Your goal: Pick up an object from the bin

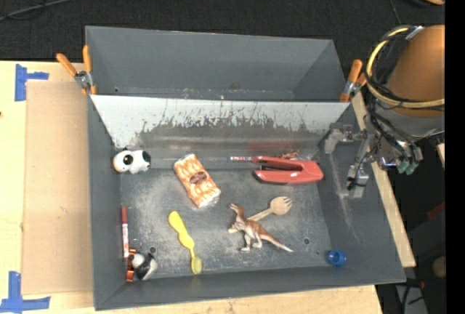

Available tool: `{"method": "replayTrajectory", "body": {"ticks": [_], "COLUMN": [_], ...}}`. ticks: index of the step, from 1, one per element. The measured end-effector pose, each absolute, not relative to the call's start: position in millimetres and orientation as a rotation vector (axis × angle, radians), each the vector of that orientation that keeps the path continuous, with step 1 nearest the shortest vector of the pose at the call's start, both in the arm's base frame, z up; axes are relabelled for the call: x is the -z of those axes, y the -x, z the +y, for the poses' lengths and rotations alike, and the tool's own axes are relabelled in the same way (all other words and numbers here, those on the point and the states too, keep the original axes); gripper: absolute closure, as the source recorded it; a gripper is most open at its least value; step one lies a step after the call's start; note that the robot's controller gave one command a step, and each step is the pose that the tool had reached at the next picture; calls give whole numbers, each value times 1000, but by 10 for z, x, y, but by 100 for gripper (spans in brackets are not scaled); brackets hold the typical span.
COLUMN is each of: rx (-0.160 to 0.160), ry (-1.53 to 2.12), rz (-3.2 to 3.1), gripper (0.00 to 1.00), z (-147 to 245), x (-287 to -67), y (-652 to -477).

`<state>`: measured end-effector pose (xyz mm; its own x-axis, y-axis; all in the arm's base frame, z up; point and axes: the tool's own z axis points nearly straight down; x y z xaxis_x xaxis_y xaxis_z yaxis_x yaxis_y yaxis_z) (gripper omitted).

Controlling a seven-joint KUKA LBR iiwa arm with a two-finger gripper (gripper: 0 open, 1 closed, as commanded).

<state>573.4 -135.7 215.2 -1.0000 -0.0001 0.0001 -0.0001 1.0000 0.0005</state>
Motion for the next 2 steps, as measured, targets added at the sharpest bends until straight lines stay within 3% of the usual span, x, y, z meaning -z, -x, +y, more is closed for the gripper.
{"method": "replayTrajectory", "body": {"ticks": [1,2], "rx": [1,0], "ry": [-199,-35], "rz": [-3136,-3145], "gripper": [0,0], "z": [-1013,-1022], "x": [-1604,-1217], "y": [-5929,-5758]}}
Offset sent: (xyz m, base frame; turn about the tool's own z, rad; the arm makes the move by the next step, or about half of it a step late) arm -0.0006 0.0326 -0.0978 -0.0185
